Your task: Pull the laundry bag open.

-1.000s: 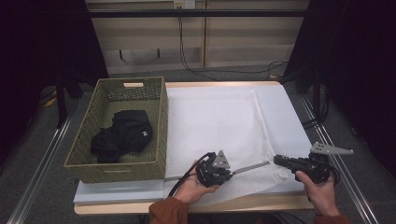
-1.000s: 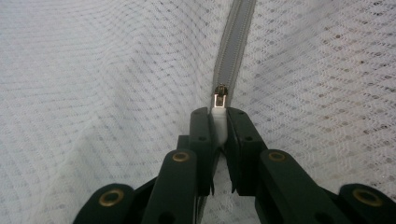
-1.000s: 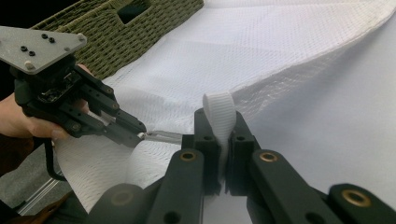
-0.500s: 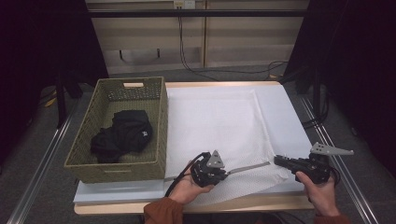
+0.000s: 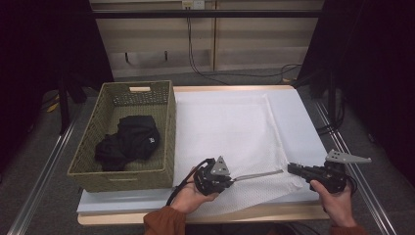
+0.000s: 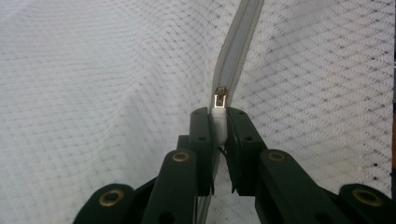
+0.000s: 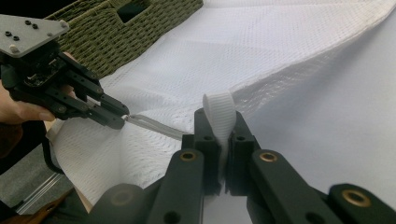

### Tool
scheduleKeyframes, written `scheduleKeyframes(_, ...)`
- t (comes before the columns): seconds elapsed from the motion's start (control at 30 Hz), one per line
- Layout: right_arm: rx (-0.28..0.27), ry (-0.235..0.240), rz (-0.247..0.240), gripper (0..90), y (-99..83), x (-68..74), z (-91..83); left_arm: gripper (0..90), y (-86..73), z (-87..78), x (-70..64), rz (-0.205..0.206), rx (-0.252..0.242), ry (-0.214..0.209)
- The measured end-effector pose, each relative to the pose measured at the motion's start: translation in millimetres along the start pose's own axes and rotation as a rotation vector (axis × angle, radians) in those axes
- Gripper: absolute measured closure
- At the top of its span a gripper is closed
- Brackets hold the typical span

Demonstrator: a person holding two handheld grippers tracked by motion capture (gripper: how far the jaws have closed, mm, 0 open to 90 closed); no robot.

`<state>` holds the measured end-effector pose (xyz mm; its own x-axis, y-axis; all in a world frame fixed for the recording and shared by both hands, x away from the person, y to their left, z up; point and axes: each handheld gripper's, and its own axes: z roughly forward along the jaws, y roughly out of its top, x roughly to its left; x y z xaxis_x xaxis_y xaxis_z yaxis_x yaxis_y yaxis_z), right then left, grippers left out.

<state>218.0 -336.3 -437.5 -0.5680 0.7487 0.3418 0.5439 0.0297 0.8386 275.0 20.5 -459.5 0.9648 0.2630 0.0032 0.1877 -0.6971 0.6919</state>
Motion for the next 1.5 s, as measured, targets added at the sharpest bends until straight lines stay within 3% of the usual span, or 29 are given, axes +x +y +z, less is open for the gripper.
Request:
scheduleKeyframes(0.03,0.0,0.001,0.0,86.0,0.0,0.0,0.0,81.6,-1.7,-0.1,-1.3,-0.042,-0.023,-0.004)
scheduleKeyframes(0.13,0.0,0.001,0.001,86.0,0.0,0.2,0.0,81.6,-5.1,-1.4,-2.8,-0.035,-0.029,-0.009)
scheduleKeyframes(0.3,0.003,-0.002,-0.01,86.0,0.5,0.3,0.5,81.5,-10.7,-1.5,-2.3,-0.077,-0.051,0.004)
scheduleKeyframes(0.4,0.003,0.0,-0.012,86.0,0.3,0.9,0.2,81.6,-10.7,-5.1,-1.7,-0.075,-0.061,0.007)
scheduleKeyframes(0.47,0.004,0.002,-0.008,86.0,0.0,0.6,0.7,81.6,-10.0,-7.9,-0.4,-0.07,-0.041,0.009)
scheduleKeyframes(0.6,0.003,0.0,-0.005,86.0,-0.7,-0.5,0.8,81.6,-10.6,-7.5,-0.9,-0.082,-0.065,0.008)
scheduleKeyframes(0.63,0.005,-0.004,-0.009,86.0,-1.1,-1.3,1.3,81.6,-10.2,-9.4,-0.6,-0.076,-0.037,0.013)
scheduleKeyframes(0.8,0.01,-0.001,-0.005,86.0,-1.2,-1.6,2.8,81.6,-14.0,-14.0,2.5,-0.058,-0.029,0.01)
scheduleKeyframes(0.87,0.009,-0.006,-0.009,85.9,-0.9,-1.4,2.9,81.6,-16.2,-15.1,2.3,-0.093,-0.052,0.012)
scheduleKeyframes(0.97,0.011,-0.006,-0.008,86.0,-1.1,-1.1,2.8,81.6,-18.2,-16.1,3.5,-0.097,-0.069,0.019)
scheduleKeyframes(1.37,0.009,-0.002,-0.008,85.9,-1.3,-2.1,1.8,81.6,-21.8,-21.7,2.9,-0.086,-0.044,0.03)
scheduleKeyframes(1.4,0.01,-0.002,-0.008,85.9,-1.2,-1.8,1.9,81.6,-22.7,-21.0,2.7,-0.1,-0.068,0.018)
scheduleKeyframes(1.5,0.01,-0.002,-0.006,85.9,-1.2,-1.4,1.7,81.6,-23.0,-25.2,2.0,-0.099,-0.05,0.027)
